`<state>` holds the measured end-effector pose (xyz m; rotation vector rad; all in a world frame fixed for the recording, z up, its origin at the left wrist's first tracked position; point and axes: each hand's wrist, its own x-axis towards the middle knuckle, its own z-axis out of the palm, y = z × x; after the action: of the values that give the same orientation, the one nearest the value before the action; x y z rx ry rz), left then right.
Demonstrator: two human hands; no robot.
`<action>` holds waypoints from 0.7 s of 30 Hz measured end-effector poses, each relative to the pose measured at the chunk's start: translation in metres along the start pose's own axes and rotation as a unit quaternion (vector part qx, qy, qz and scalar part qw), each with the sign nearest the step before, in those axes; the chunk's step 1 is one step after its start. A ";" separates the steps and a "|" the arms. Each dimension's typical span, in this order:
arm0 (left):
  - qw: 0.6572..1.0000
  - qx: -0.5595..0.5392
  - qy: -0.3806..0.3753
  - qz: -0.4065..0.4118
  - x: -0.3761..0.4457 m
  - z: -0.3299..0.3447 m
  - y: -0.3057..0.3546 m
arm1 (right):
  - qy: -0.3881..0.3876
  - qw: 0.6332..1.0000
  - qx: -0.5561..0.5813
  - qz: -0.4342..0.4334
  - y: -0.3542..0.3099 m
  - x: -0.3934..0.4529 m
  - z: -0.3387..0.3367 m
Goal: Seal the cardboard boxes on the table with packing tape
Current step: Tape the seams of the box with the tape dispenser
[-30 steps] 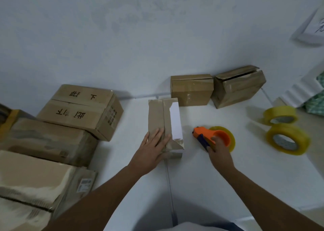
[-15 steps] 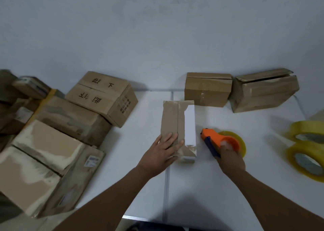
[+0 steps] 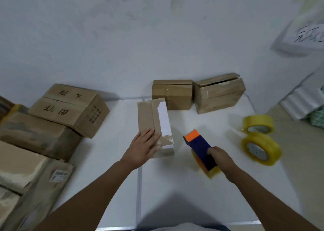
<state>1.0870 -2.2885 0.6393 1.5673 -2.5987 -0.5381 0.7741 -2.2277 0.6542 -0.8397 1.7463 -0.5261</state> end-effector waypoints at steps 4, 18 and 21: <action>0.980 -0.173 0.079 -0.053 0.004 -0.025 0.036 | 0.017 0.999 0.039 -0.010 -0.006 -0.021 -0.010; 0.632 -0.703 -0.105 -0.310 -0.004 -0.045 0.097 | 0.060 0.975 -0.105 -0.185 -0.037 -0.059 0.000; 0.633 -0.704 -0.088 -0.308 -0.009 -0.044 0.094 | 0.053 0.976 -0.102 -0.184 -0.039 -0.059 0.005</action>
<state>1.0220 -2.2527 0.7118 1.4846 -0.7004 -2.0648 0.7996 -2.2086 0.7171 -1.3162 1.7688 -0.6519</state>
